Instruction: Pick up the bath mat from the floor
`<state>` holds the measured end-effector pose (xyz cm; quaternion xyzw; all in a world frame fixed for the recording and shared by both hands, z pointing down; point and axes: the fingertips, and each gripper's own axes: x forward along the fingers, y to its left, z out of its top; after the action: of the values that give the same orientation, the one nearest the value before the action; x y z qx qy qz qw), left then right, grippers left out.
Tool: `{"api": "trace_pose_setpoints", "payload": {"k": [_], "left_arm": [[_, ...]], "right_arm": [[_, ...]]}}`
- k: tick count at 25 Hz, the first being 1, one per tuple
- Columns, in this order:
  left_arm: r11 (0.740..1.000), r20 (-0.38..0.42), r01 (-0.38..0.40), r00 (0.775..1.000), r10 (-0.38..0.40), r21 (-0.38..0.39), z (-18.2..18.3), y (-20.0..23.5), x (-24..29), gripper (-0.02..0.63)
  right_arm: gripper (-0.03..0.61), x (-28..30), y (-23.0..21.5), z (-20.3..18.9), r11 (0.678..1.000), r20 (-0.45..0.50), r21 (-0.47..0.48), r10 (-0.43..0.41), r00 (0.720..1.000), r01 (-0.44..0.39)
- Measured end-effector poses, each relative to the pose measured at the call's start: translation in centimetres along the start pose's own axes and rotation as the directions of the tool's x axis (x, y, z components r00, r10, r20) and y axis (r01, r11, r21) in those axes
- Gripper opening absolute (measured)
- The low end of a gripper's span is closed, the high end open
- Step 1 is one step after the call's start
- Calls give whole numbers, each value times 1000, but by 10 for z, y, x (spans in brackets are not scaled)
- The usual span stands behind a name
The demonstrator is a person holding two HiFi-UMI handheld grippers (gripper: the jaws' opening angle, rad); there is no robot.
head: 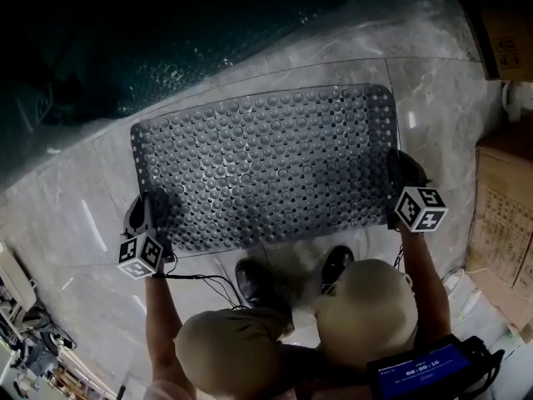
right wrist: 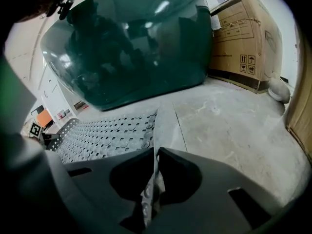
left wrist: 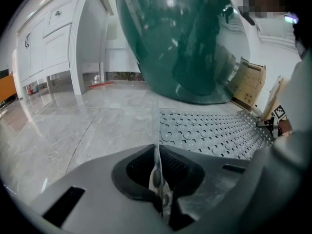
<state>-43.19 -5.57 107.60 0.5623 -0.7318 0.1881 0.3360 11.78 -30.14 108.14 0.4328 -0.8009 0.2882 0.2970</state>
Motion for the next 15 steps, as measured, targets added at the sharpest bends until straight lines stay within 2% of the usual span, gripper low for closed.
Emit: {"api": "trace_pose_setpoints", "payload": {"k": [6,11,15], "left_arm": [[1000,2,9,1000,-9,-2,2,-6,-4,40],[999,15,15,1000,-15,-35,9,-13,-12,40],[999,10,29,1000,-29,-32,13,-22,-19,40]], "right_arm": [[32,-7,6,4,1000,15,-20,-18,1000,18],[31,-20,17,15,999,43,-38,-7,999,8],[29,-30,27,23,1000,61,-30,4,998,-3]]}}
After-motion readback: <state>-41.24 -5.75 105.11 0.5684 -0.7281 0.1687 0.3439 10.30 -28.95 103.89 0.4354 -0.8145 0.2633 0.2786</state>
